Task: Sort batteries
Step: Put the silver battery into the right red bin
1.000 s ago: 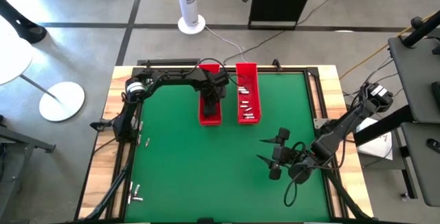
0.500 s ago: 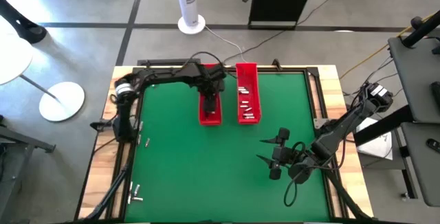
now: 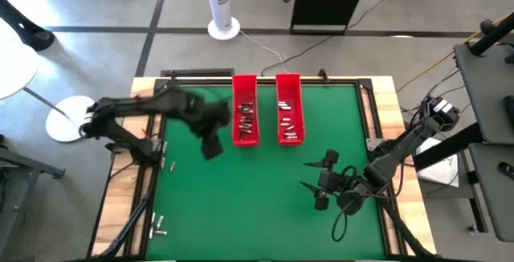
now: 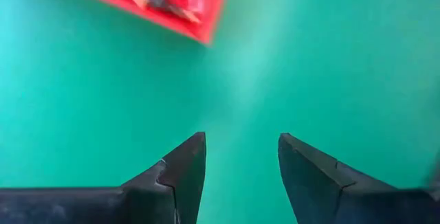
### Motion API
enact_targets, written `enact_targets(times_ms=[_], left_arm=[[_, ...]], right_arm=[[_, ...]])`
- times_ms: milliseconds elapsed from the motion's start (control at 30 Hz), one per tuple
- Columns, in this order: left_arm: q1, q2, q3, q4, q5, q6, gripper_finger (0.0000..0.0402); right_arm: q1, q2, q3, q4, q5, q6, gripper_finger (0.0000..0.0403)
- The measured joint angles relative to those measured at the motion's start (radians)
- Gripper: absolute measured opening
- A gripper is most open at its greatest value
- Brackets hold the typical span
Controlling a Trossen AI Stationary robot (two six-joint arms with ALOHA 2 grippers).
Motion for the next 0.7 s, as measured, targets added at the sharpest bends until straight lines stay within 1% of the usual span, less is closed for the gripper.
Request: enact_targets(times_ms=[100, 167, 300, 367, 533, 633, 700], left_arm=[[-0.179, -0.047, -0.011, -0.014, 0.000, -0.219, 0.0162], [-0.301, -0.057, -0.012, -0.012, -0.003, -0.363, 0.0162], [-0.543, -0.036, -0.014, -0.013, -0.079, -0.604, 0.0162], [-0.651, -0.014, -0.022, -0.013, -0.093, -0.739, 0.0162], [-0.862, 0.031, -0.073, 0.010, -0.082, -1.106, 0.0169], [-0.956, 0.061, -0.106, 0.054, -0.058, -1.276, 0.0170], [-0.992, 0.078, -0.132, 0.093, -0.039, -1.364, 0.0170]], right_arm=[[0.000, 0.000, -0.001, 0.000, 0.000, 0.002, 0.0267], [0.000, 0.000, -0.001, 0.001, 0.000, 0.003, 0.0264], [0.003, 0.000, -0.003, 0.005, -0.001, 0.039, 0.0266], [0.013, 0.010, -0.008, 0.004, -0.001, 0.077, 0.0273], [0.078, 0.086, -0.013, 0.023, -0.036, 0.213, 0.0287], [0.126, 0.161, -0.010, 0.100, -0.047, 0.259, 0.0292], [0.162, 0.215, 0.002, 0.157, -0.057, 0.279, 0.0293]])
